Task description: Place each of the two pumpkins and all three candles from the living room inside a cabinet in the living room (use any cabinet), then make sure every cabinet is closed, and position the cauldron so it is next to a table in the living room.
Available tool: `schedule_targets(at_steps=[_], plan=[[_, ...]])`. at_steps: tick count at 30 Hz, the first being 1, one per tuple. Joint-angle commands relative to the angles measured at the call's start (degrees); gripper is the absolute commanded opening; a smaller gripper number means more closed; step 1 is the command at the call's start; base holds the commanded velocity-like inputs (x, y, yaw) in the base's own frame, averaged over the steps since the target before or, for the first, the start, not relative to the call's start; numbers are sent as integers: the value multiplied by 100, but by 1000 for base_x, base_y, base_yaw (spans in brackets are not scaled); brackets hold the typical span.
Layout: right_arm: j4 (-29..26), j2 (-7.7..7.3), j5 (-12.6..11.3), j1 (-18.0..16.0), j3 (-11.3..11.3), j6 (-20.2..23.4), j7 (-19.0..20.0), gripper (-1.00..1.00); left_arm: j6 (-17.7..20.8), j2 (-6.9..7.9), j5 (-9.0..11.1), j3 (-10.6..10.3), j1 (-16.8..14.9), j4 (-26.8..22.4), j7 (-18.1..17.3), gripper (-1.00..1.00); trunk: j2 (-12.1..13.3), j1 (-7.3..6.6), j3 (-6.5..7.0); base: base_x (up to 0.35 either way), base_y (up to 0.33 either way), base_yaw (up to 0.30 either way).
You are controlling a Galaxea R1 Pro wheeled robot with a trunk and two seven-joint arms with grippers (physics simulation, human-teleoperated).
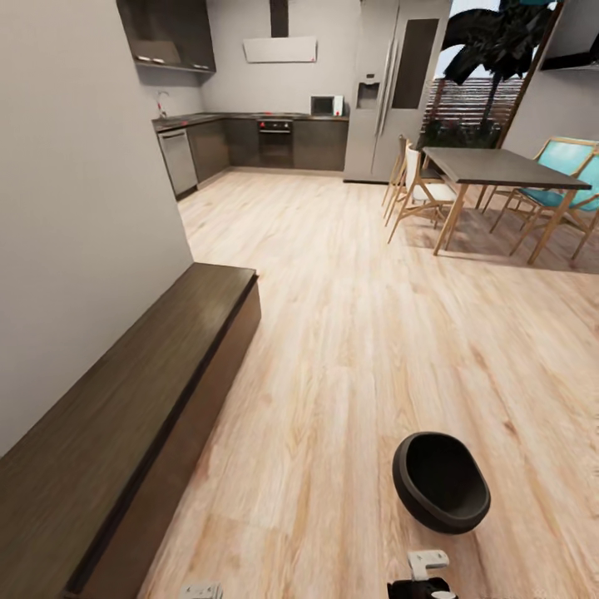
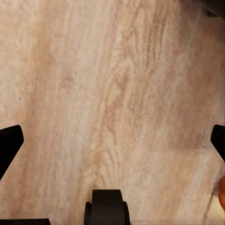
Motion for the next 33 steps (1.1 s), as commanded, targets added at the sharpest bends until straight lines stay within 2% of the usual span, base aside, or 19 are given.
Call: schedule_targets(at_steps=[1, 14, 33], plan=[[-3, 0, 2, 8, 0, 0, 0, 100, 0, 0, 0, 2, 0, 0, 0, 100, 0, 0, 7, 71, 0, -214], [-22, -3, -1, 23, 0, 1, 0, 100, 0, -1, 0, 0, -3, 0, 0, 100, 0, 0, 53, 74, 0, -146], [-23, 0, -6, 21, 0, 3, 0, 100, 0, -1, 0, 1, -3, 0, 0, 100, 0, 0, 92, 74, 0, -279]])
